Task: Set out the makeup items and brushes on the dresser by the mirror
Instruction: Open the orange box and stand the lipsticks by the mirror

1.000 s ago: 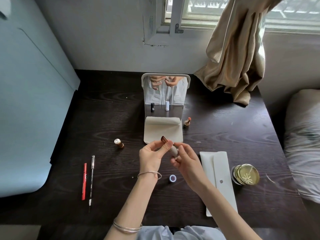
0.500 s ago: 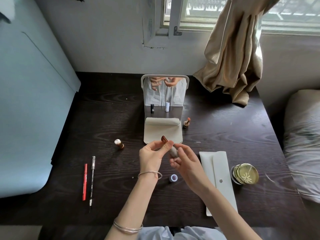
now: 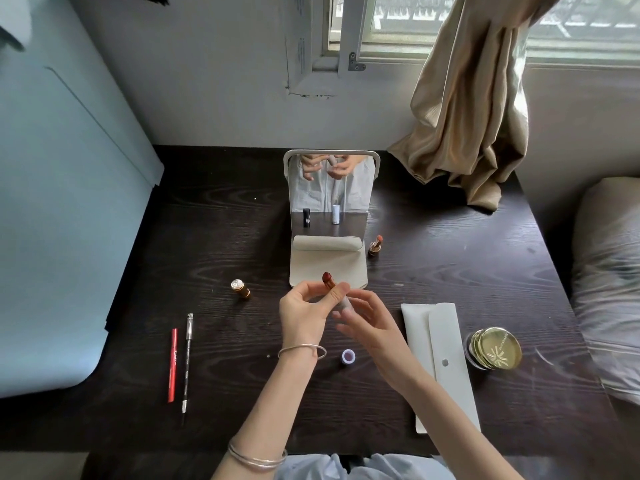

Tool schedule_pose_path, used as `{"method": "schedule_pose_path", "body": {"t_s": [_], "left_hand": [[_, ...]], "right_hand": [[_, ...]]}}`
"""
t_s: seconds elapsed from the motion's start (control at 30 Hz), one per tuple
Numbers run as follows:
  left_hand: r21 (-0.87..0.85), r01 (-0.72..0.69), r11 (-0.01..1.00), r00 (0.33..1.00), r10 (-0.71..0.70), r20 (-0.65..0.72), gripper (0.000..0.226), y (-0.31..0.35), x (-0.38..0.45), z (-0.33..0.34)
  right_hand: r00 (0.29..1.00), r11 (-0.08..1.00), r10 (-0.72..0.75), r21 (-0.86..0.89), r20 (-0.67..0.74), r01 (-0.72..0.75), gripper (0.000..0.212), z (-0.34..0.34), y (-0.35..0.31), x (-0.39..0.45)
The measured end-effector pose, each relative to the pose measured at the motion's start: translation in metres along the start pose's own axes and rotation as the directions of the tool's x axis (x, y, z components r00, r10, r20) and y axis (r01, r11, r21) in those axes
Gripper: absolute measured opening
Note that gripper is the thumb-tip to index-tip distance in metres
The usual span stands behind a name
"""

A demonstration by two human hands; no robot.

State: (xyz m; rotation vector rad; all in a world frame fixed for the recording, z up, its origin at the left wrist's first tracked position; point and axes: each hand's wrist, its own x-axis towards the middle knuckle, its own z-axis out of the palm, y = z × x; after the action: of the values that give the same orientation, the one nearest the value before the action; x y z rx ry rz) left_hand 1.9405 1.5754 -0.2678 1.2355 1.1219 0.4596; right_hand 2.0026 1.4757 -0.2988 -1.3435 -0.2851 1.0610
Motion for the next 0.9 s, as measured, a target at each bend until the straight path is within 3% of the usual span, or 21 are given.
{"method": "schedule_pose_path", "body": {"t_s": [0.1,0.2,0.27,0.33,0.47,0.63,0.77,0.9], "left_hand": [[0.061,-0.014,0.998,1.0,0.015,-0.015,0.024,-0.004,0.002,0.008],[0.14,-0.061,0.988,0.998,0.061,0.003,0.03,-0.009,0.008,0.019],[0.203,-0.094,0.975,0.994,0.083,0.065,0.031,-0.01,0.013,0.028],[0.278,-0.101,0.955,0.986,0.059,0.159,0.036,-0.011,0.02,0.033],[0.485,-0.114,0.867,0.957,-0.035,0.289,0.076,-0.02,0.036,0.031],[0.51,-0.07,0.857,0.964,-0.073,0.256,0.051,-0.034,0.045,0.018],[0.494,-0.029,0.869,0.975,-0.085,0.205,0.033,-0.048,0.045,0.01],[0.483,-0.001,0.876,0.978,-0.101,0.185,0.029,-0.056,0.046,0.007]], "right_hand": [[0.989,0.942,-0.145,-0.307,-0.002,0.137,0.028,-0.001,0.0,0.004],[0.936,0.751,-0.343,-0.622,-0.077,0.224,0.023,-0.005,0.004,0.016],[0.906,0.666,-0.408,-0.717,-0.116,0.208,0.02,-0.014,0.006,0.024],[0.9,0.671,-0.411,-0.717,-0.147,0.189,0.025,-0.027,0.008,0.033],[0.88,0.819,-0.335,-0.565,-0.338,0.095,0.022,-0.052,0.008,0.066],[0.813,0.83,-0.321,-0.557,-0.486,-0.006,0.015,-0.085,0.032,0.128],[0.817,0.741,-0.303,-0.661,-0.491,-0.122,0.021,-0.1,0.048,0.155],[0.819,0.729,-0.288,-0.668,-0.497,-0.149,0.022,-0.103,0.057,0.164]]}}
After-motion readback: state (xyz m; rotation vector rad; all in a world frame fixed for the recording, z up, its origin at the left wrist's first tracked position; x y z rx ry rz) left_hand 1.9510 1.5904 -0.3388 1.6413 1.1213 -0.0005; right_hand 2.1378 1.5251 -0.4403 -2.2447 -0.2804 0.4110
